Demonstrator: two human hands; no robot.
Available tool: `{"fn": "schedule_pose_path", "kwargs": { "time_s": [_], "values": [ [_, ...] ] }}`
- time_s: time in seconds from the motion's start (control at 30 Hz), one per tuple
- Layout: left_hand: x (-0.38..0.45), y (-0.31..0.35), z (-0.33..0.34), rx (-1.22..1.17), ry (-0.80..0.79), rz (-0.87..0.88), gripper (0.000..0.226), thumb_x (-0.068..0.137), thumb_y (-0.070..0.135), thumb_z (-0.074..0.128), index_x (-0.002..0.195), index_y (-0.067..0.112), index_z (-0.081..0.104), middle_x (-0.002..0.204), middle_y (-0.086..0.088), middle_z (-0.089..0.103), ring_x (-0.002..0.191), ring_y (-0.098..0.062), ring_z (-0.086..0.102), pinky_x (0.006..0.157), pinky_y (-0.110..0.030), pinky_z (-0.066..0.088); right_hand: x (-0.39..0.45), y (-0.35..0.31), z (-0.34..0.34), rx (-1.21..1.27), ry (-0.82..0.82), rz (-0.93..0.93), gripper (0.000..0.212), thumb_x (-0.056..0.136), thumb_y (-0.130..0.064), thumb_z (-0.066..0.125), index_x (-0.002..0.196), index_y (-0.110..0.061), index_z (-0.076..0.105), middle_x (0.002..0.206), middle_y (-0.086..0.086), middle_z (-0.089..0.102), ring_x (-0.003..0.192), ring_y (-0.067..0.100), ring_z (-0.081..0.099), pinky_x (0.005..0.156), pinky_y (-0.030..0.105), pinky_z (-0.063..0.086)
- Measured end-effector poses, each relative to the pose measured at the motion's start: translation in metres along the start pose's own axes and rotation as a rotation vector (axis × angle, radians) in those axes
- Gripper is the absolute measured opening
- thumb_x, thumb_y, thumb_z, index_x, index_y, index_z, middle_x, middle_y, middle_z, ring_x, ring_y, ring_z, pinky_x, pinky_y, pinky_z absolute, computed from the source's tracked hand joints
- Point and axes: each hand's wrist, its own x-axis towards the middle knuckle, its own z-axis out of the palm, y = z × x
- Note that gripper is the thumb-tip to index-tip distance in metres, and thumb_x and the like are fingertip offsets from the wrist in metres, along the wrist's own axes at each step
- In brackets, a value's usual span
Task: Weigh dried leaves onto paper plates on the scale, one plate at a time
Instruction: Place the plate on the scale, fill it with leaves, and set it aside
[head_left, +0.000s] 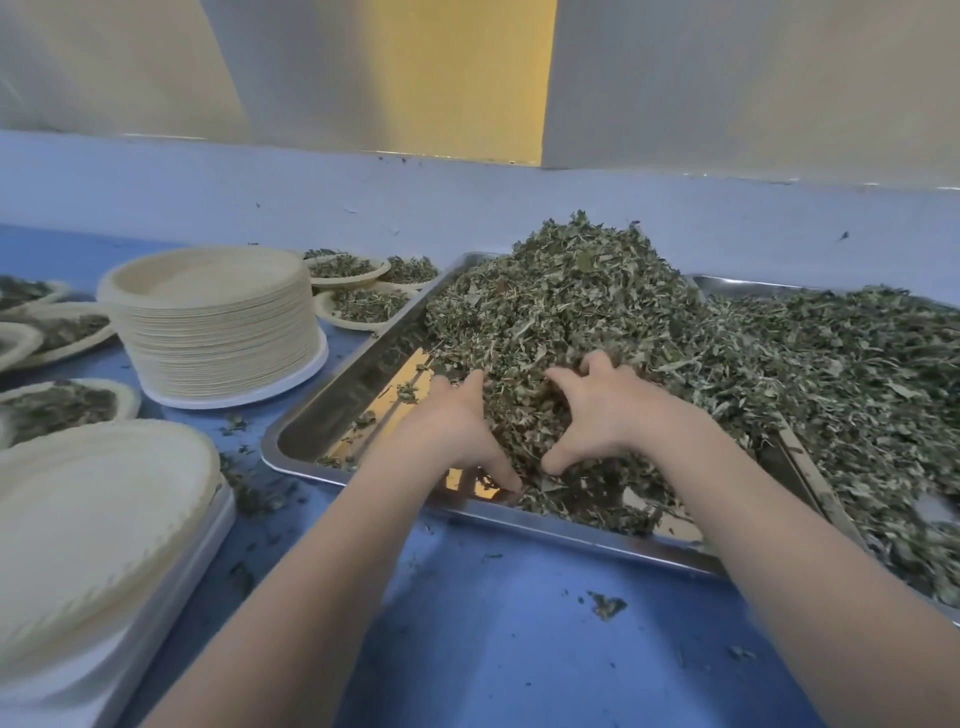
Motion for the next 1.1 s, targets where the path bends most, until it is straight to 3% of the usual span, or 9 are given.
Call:
{"fn": "schedule_pose_path", "kwargs": {
  "time_s": [0.1, 0.23, 0.3, 0.37, 0.5, 0.73, 0.83, 1.0, 1.1],
  "values": [
    [0.003, 0.001, -0.002, -0.047, -0.047, 0.044, 0.120, 0.059, 0.033, 0.088, 0.150, 0.020, 0.011, 0.151, -0.010, 0.025, 0.130, -0.027, 0.040, 0.097, -0.036, 0.041, 0.009, -0.013, 0.000, 0.010, -0.095, -0.055, 0.107, 0.066, -0.050, 0.074, 0.151, -0.028, 0.013, 0.145, 0.012, 0.024, 0.128, 0.034, 0.036, 0.100, 0.044, 0.043],
    [-0.001, -0.002, -0.002, -0.131, -0.043, 0.090, 0.115, 0.061, 0.023, 0.087, 0.150, 0.017, 0.014, 0.152, -0.008, 0.028, 0.134, -0.025, 0.036, 0.107, -0.033, 0.034, 0.007, -0.025, 0.006, 0.224, -0.026, -0.205, 0.100, 0.066, -0.033, 0.080, 0.148, -0.022, 0.026, 0.137, 0.004, 0.045, 0.115, 0.021, 0.049, 0.093, 0.030, 0.044],
    [-0.005, -0.003, -0.002, -0.148, -0.013, 0.107, 0.106, 0.065, 0.015, 0.083, 0.149, 0.018, 0.019, 0.147, -0.009, 0.037, 0.124, -0.025, 0.046, 0.096, -0.032, 0.043, 0.004, -0.027, 0.007, 0.321, 0.018, -0.243, 0.094, 0.066, -0.028, 0.080, 0.146, -0.019, 0.032, 0.141, 0.002, 0.047, 0.112, 0.015, 0.050, 0.087, 0.023, 0.040],
    [-0.010, -0.002, -0.005, -0.180, 0.016, 0.122, 0.090, 0.070, 0.007, 0.078, 0.145, 0.018, 0.029, 0.133, -0.011, 0.050, 0.100, -0.024, 0.055, 0.075, -0.030, 0.049, 0.000, -0.029, 0.003, 0.406, 0.052, -0.249, 0.087, 0.068, -0.024, 0.080, 0.144, -0.019, 0.037, 0.141, 0.002, 0.047, 0.100, 0.012, 0.052, 0.080, 0.022, 0.039],
    [-0.020, 0.000, -0.027, -0.231, 0.113, 0.137, 0.067, 0.077, -0.001, 0.068, 0.135, 0.015, 0.040, 0.109, -0.010, 0.057, 0.084, -0.022, 0.052, 0.071, -0.034, 0.047, -0.008, -0.040, -0.019, 0.488, 0.146, -0.234, 0.082, 0.070, -0.021, 0.079, 0.142, -0.022, 0.040, 0.135, 0.005, 0.052, 0.089, 0.020, 0.066, 0.072, 0.033, 0.054],
    [-0.060, -0.024, -0.086, -0.218, 0.265, 0.122, 0.066, 0.078, -0.001, 0.065, 0.136, 0.010, 0.037, 0.118, -0.013, 0.057, 0.099, -0.027, 0.057, 0.078, -0.038, 0.052, -0.024, -0.098, -0.072, 0.454, 0.268, -0.373, 0.084, 0.072, -0.022, 0.079, 0.144, -0.020, 0.037, 0.142, 0.005, 0.047, 0.098, 0.016, 0.062, 0.067, 0.021, 0.044],
    [-0.092, -0.055, -0.110, -0.192, 0.340, 0.073, 0.057, 0.078, 0.000, 0.065, 0.130, 0.008, 0.044, 0.119, -0.015, 0.057, 0.106, -0.030, 0.055, 0.080, -0.035, 0.046, -0.036, -0.142, -0.084, 0.423, 0.289, -0.491, 0.082, 0.073, -0.026, 0.079, 0.144, -0.017, 0.038, 0.145, 0.004, 0.042, 0.107, 0.018, 0.054, 0.078, 0.024, 0.039],
    [-0.154, -0.121, -0.128, -0.247, 0.416, -0.067, 0.057, 0.075, 0.000, 0.068, 0.127, 0.012, 0.046, 0.113, -0.014, 0.060, 0.099, -0.029, 0.059, 0.082, -0.039, 0.051, -0.057, -0.220, -0.084, 0.457, 0.264, -0.675, 0.071, 0.074, -0.030, 0.078, 0.137, -0.022, 0.046, 0.130, 0.002, 0.055, 0.099, 0.013, 0.052, 0.069, 0.024, 0.043],
    [-0.177, -0.152, -0.125, -0.292, 0.412, -0.115, 0.065, 0.072, 0.000, 0.071, 0.129, 0.016, 0.045, 0.114, -0.010, 0.061, 0.098, -0.028, 0.061, 0.086, -0.042, 0.052, -0.066, -0.252, -0.073, 0.459, 0.194, -0.740, 0.061, 0.074, -0.028, 0.076, 0.130, -0.022, 0.052, 0.118, 0.002, 0.061, 0.097, 0.017, 0.060, 0.075, 0.031, 0.050]
  ]
}}
